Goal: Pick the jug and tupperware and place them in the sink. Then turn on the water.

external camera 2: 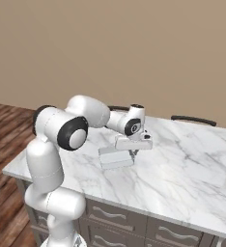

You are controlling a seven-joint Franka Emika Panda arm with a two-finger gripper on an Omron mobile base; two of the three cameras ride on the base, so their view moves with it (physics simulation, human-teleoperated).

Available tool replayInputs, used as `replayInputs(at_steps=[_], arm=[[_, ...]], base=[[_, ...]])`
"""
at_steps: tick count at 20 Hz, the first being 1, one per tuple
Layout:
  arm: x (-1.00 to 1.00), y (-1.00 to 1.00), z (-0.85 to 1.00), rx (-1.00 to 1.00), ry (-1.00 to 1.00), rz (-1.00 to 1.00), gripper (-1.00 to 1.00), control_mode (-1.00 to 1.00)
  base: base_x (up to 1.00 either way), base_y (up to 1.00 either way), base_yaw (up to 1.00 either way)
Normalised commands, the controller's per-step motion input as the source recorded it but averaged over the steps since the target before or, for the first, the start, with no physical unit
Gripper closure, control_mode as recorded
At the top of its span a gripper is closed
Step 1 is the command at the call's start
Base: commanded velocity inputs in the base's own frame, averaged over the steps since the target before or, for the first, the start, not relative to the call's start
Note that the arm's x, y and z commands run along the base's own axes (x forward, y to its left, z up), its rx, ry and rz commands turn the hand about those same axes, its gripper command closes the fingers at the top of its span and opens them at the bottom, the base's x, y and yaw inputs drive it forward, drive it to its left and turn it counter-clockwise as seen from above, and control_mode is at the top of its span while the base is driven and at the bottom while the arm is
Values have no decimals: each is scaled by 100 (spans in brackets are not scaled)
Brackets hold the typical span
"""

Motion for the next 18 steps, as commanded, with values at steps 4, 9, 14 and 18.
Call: replayInputs(at_steps=[4,9,14,18], arm=[[-22,0,57,0,-4,-5,100,-100],[-52,0,82,0,-9,-5,100,-100],[-67,0,79,0,-15,-5,100,-100],[-71,0,75,0,-13,-5,100,-100]], base=[[0,0,0],[0,0,0],[0,0,0],[0,0,0]])
